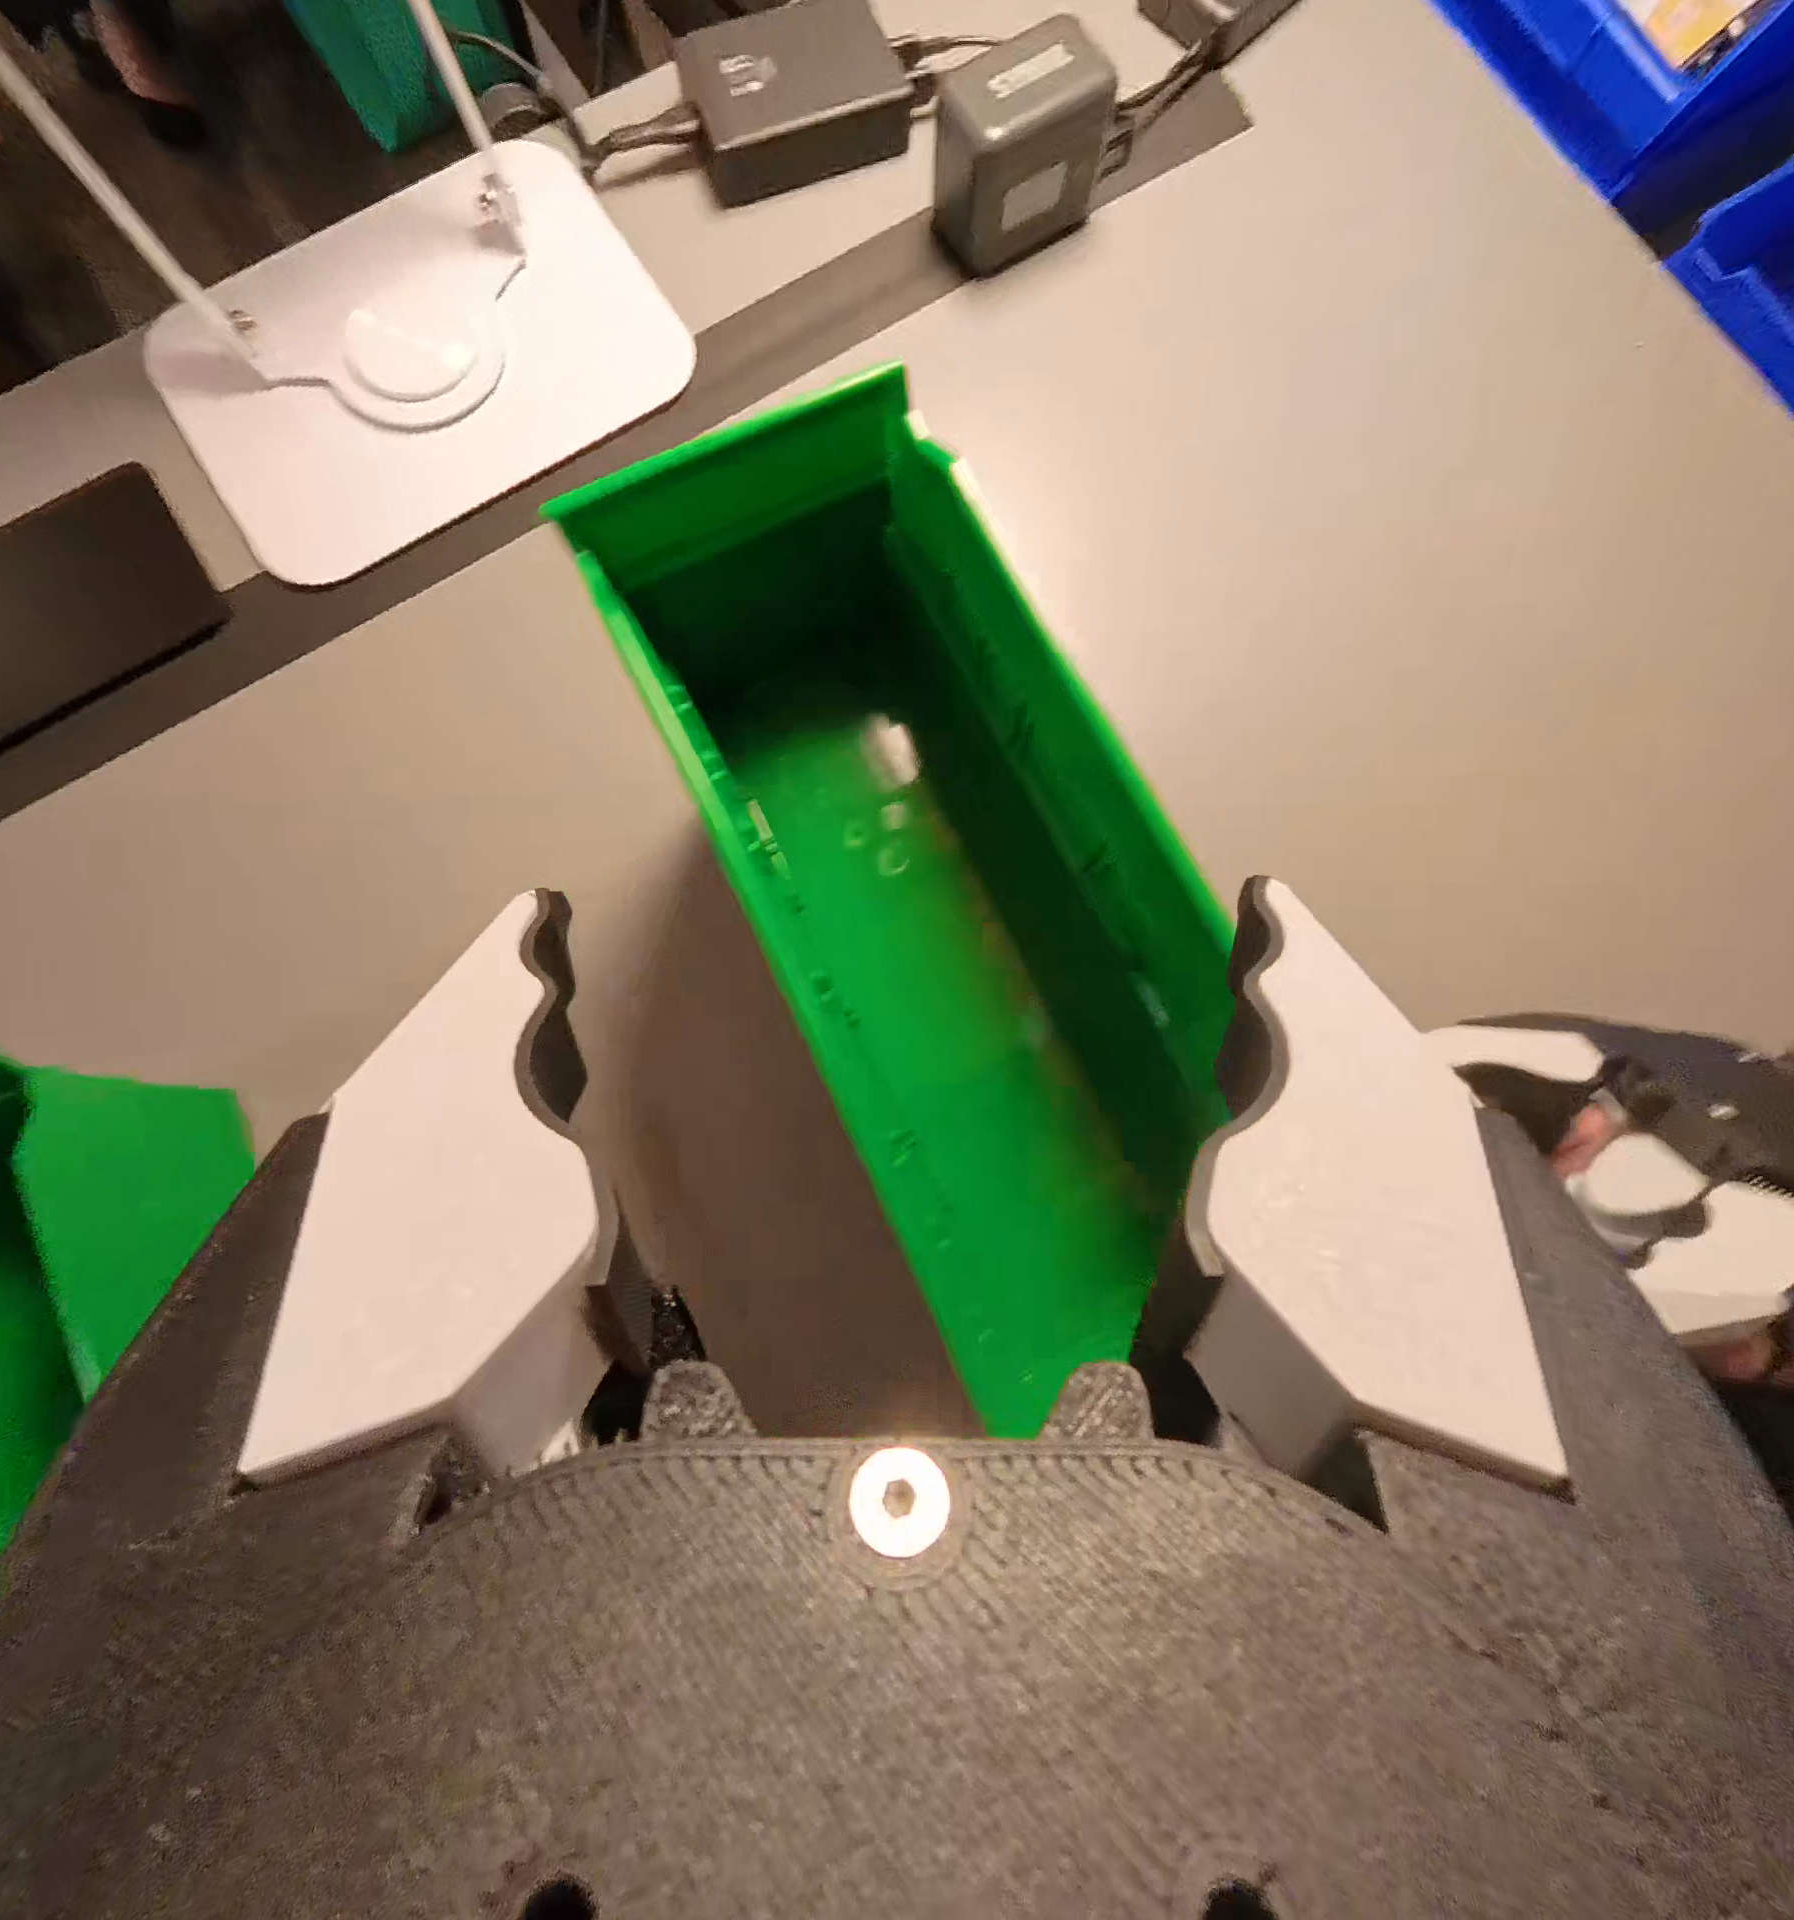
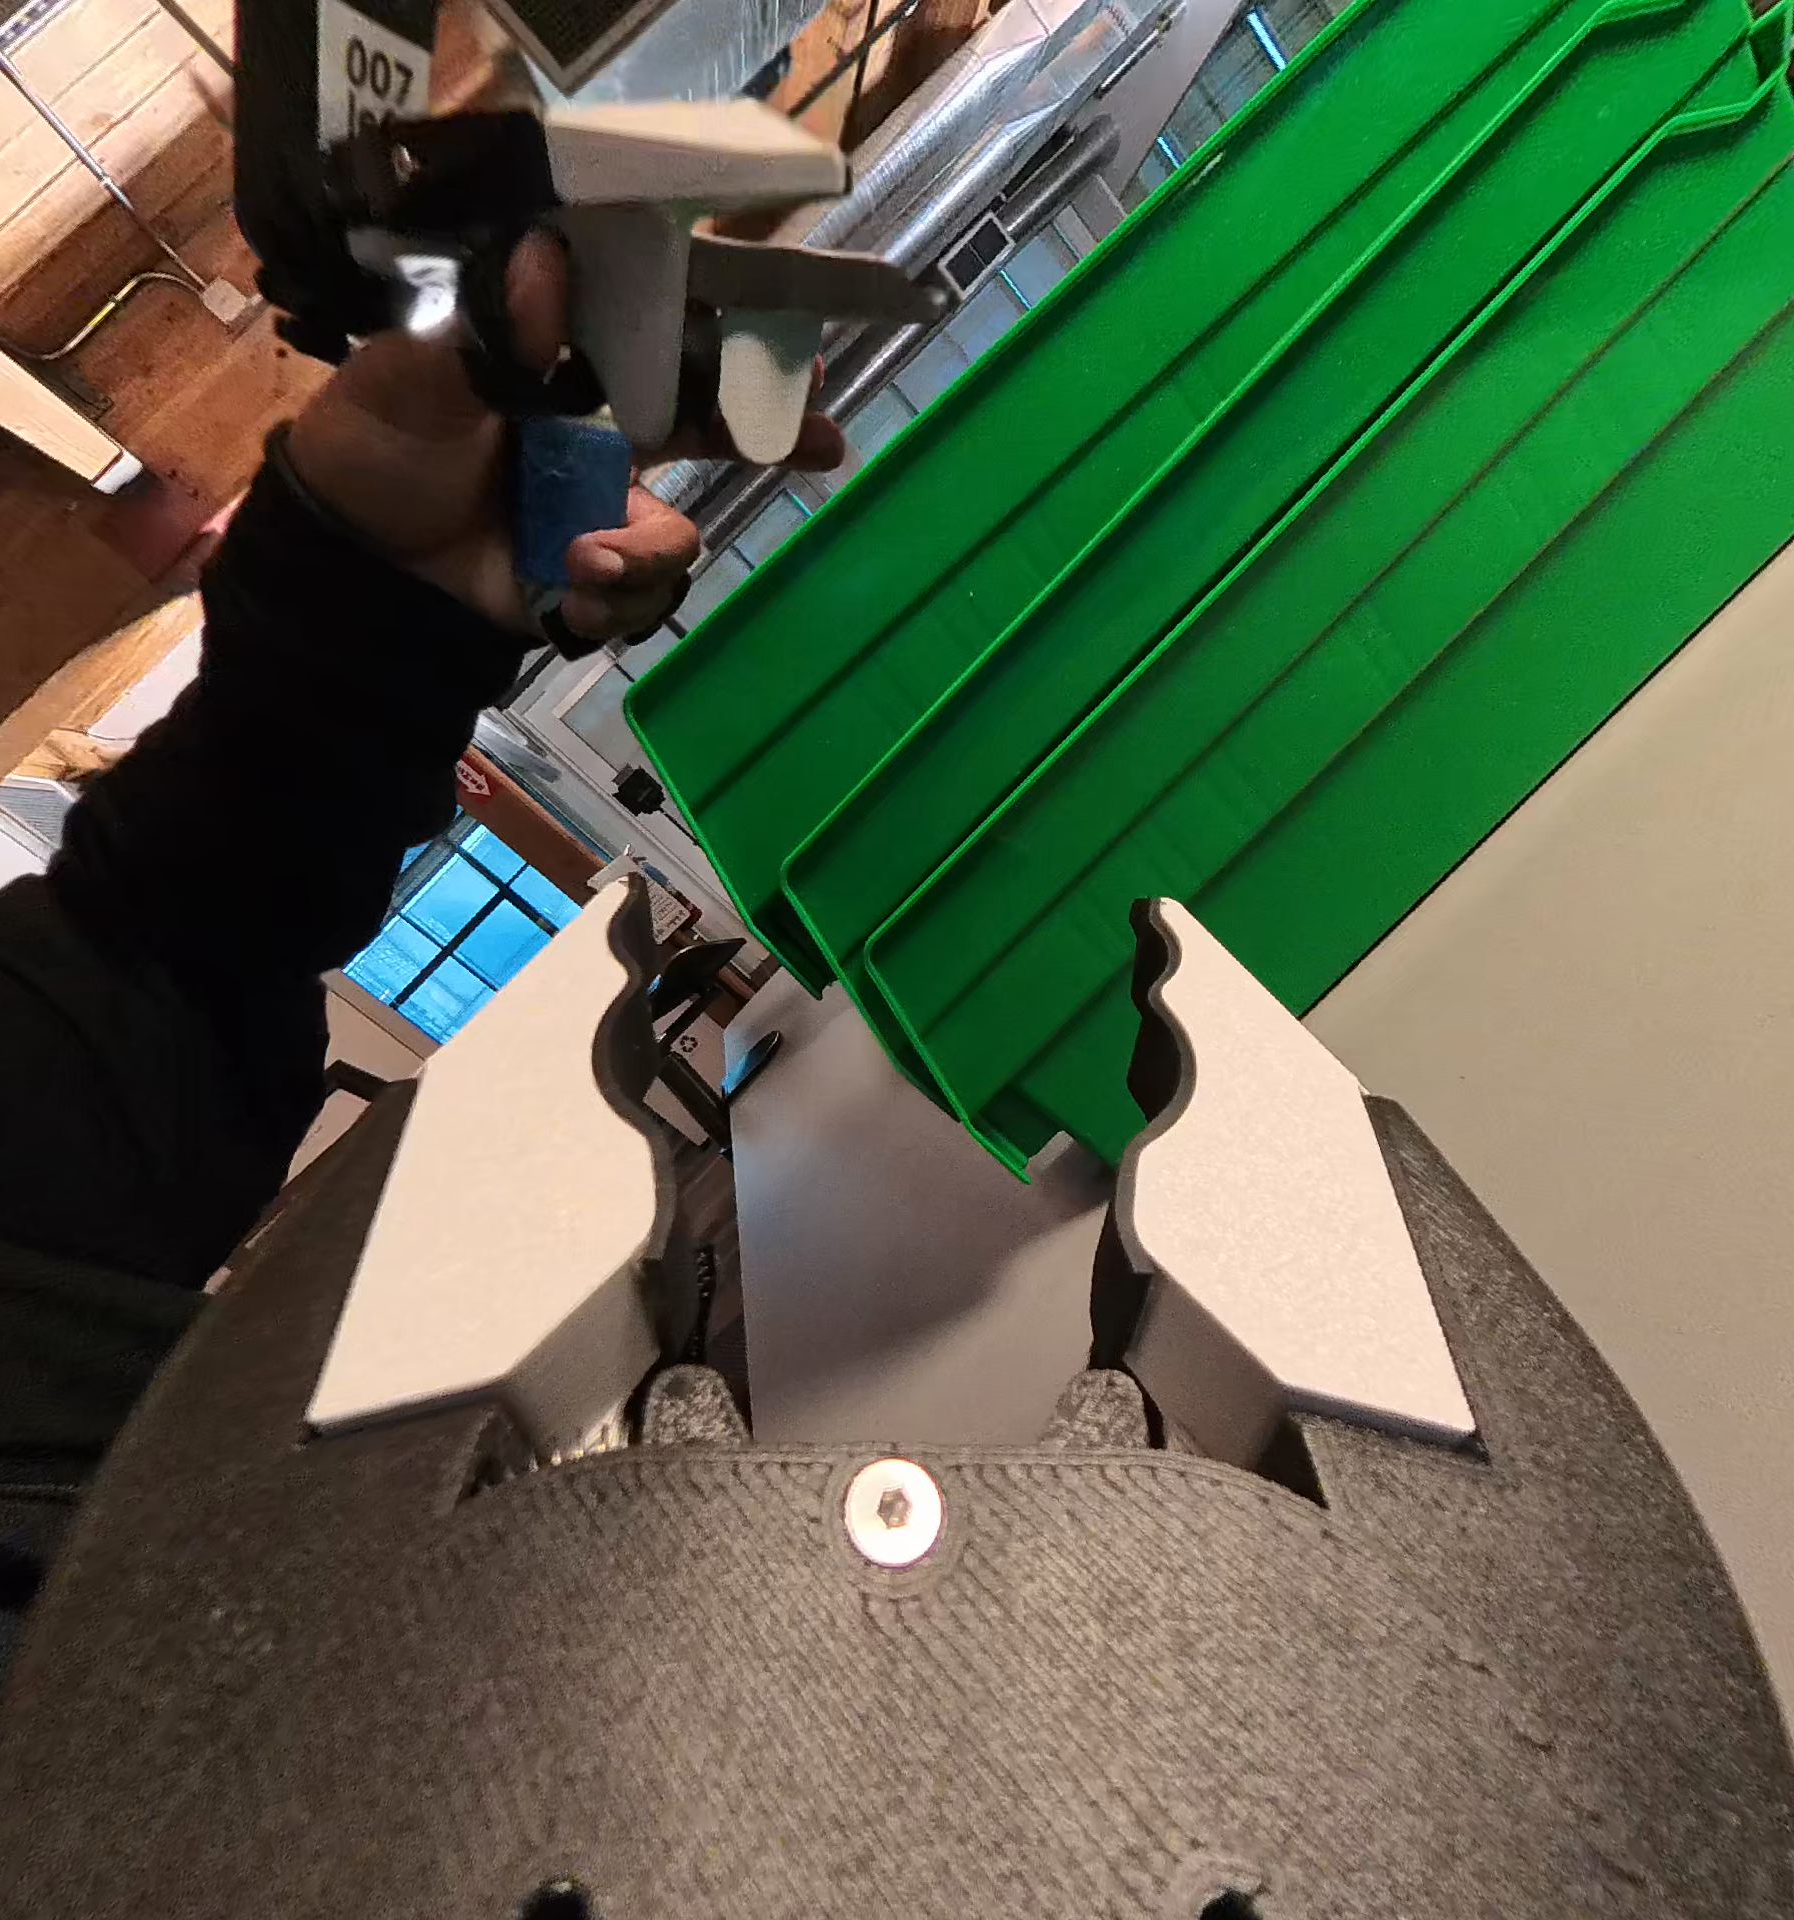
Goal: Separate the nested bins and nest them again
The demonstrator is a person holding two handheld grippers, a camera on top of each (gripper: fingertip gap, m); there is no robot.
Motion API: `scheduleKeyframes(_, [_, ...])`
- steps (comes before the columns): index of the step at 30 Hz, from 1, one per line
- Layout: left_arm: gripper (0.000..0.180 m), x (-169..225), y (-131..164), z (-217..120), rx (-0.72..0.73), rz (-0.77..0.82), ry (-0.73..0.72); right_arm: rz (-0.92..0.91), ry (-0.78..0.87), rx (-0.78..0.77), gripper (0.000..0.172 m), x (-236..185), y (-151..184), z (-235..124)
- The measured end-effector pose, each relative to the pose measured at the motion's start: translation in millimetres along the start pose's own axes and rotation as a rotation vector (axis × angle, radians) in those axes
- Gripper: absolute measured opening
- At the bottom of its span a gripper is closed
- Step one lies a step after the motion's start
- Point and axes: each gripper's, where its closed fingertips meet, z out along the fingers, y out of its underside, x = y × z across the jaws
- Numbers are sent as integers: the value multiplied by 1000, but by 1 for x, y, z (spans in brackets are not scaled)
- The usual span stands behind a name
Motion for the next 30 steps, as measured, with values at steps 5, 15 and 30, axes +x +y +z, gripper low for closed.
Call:
scheduleKeyframes(5, [128, -94, 40, -39, -65, -10, -170, -4, 0, -4, 93, -1, 1, 0])
scheduleKeyframes(15, [147, -249, 197, -52, -370, -234, -323, -16, 22, -46, 94, 2, 7, 6])
scheduleKeyframes(30, [115, -272, 232, -9, -573, -36, -412, -9, 12, -54, 93, 3, 8, 7])
